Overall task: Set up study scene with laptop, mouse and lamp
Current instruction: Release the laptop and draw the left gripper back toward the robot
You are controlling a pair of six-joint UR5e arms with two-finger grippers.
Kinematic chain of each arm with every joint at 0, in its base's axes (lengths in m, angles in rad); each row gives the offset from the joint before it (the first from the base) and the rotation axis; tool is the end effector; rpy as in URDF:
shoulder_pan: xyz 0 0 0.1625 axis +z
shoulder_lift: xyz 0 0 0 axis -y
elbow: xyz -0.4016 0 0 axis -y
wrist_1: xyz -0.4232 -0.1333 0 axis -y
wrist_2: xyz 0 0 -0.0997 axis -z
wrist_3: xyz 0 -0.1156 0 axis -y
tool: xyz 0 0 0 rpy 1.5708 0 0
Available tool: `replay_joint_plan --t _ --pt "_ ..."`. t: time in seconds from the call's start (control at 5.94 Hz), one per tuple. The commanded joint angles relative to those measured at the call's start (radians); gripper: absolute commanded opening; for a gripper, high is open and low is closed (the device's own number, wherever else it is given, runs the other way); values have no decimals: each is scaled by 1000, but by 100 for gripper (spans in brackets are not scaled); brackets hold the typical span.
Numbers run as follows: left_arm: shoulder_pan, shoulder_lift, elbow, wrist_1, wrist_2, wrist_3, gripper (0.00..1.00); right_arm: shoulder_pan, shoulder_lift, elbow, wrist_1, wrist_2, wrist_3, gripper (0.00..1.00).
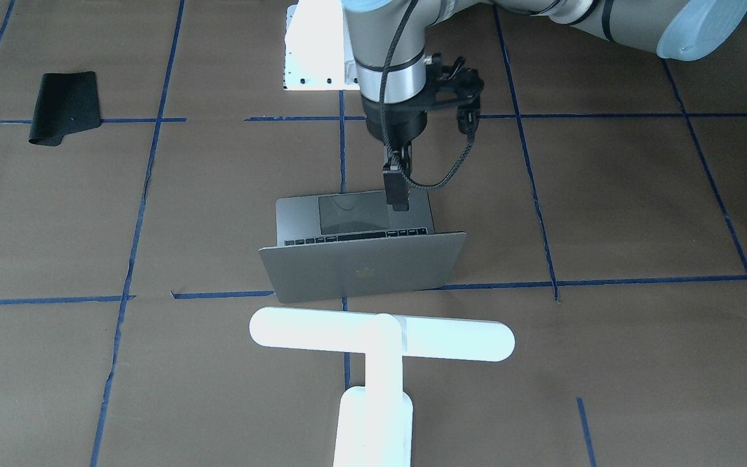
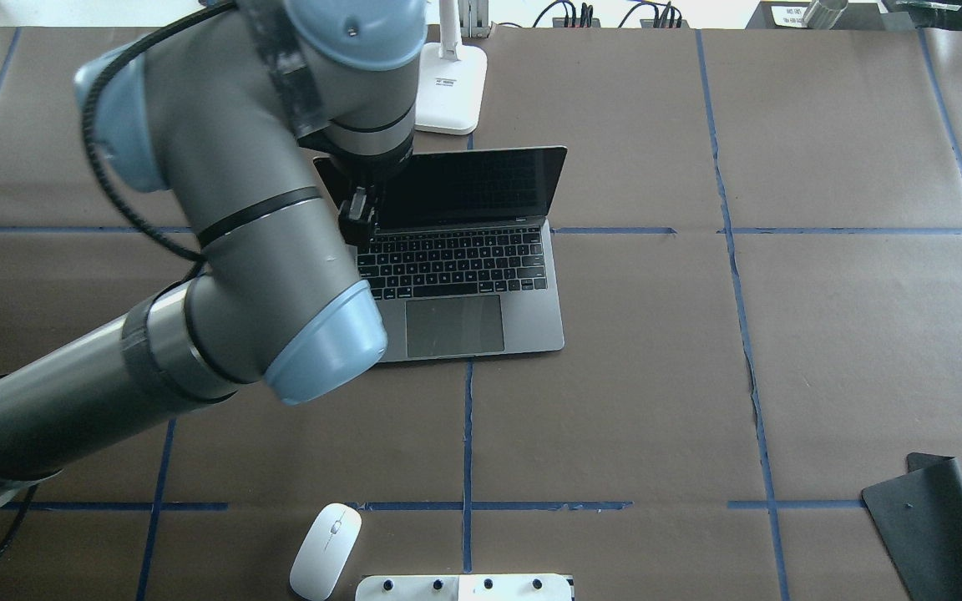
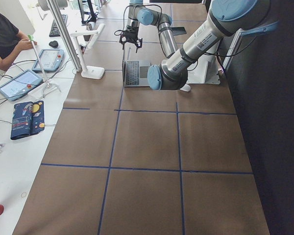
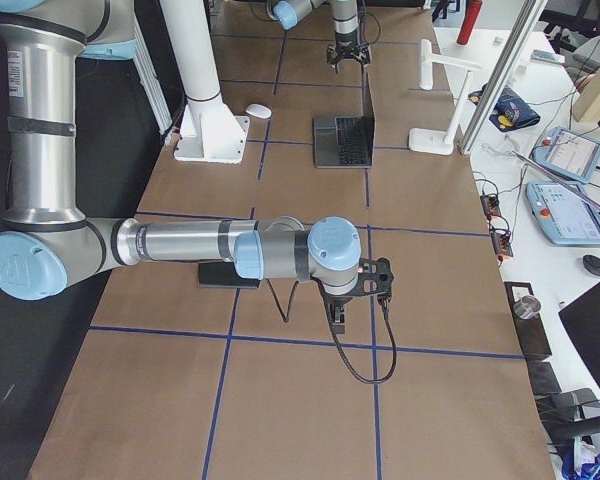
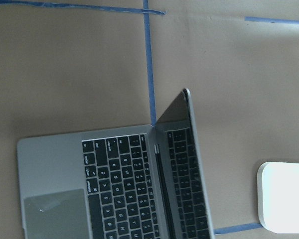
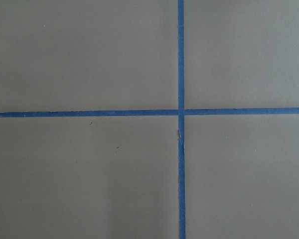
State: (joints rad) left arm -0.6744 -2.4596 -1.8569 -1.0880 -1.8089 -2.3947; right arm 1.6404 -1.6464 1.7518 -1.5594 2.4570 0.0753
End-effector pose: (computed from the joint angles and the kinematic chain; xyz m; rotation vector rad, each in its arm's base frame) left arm 0.4207 -0.4721 0.0480 -0.3029 0.7263 -1.3453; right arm 0.0783 -0.4938 0.5794 0.1065 -0.8856 0.0834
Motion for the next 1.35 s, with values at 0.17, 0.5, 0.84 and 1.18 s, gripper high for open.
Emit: replay_joint_plan --t 0.17,0.5,0.84,1.18 --pt "77 233 -322 46 -17 312 100 -127 -76 191 2 -36 246 100" --pt "102 243 -378 80 -17 443 100 -293 -134 290 106 -93 462 100" --pt "157 305 -463 79 -17 547 100 -540 -321 287 535 -211 769 100" --pt "212 323 -485 77 -9 563 100 -743 -398 287 658 -275 938 100"
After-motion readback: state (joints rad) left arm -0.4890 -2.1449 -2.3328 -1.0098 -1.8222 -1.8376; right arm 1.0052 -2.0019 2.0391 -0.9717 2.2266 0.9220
